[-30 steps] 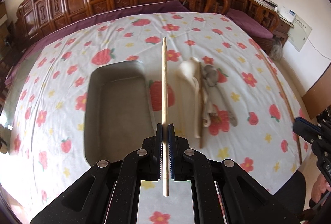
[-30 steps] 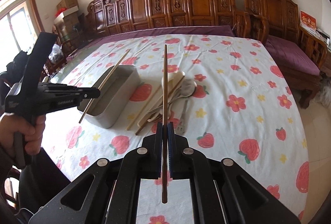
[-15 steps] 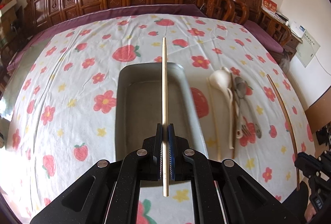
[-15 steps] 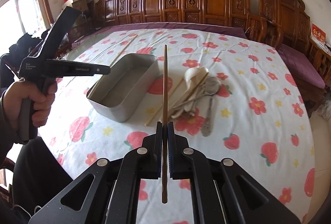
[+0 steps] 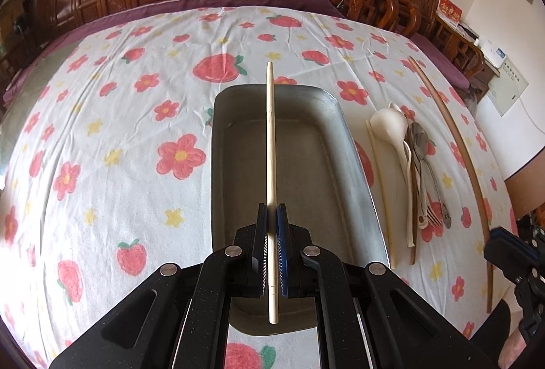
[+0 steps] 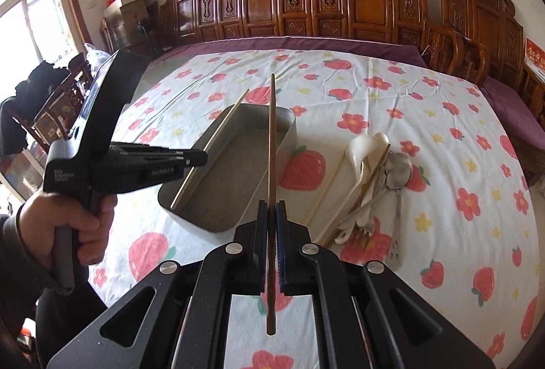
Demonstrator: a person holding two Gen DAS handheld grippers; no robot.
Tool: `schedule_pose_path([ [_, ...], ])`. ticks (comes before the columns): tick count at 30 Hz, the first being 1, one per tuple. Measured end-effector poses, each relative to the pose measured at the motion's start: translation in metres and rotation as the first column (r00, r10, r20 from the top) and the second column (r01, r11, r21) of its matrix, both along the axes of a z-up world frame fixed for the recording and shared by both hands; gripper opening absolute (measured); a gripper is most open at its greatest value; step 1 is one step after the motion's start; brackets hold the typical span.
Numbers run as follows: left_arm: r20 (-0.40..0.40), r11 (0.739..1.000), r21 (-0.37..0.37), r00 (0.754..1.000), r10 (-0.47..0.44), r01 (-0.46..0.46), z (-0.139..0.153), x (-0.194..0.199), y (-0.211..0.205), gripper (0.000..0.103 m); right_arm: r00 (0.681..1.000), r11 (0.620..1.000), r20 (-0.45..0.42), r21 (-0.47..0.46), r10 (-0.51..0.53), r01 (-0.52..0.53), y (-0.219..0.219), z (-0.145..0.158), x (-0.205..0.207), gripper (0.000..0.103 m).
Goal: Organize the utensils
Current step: 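Carry chopsticks over the metal tray while the left tool releases its chopstick inside, then lower the right tool's chopstick into the tray and open the right tool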
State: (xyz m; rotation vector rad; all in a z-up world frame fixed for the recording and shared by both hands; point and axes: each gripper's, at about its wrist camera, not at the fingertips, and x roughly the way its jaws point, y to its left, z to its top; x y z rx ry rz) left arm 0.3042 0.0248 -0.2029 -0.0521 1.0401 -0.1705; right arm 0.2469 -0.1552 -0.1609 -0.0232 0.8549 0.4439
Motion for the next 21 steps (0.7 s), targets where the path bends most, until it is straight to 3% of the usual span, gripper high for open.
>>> schedule_pose_path([
  [4,0.003,1.0,-0.015,1.0,-0.01,0.01,0.002,-0.007,0.003,0.015,1.0,1.0,-0.014,0.007,-0.011,0.011,0.007,-0.004,0.01,0.006],
  [11,0.086,1.0,-0.003,0.996,-0.022,0.022,0.026,-0.039,0.019,0.023,0.999,1.0,-0.033,0.017,0.0,0.001,0.031,-0.013,0.026,0.006],
  [21,0.145,1.0,-0.013,0.989,0.029,-0.027,0.035,-0.062,0.053,0.024,0.994,0.998,-0.113,0.057,0.007,-0.001,0.066,-0.036,0.056,0.006],
])
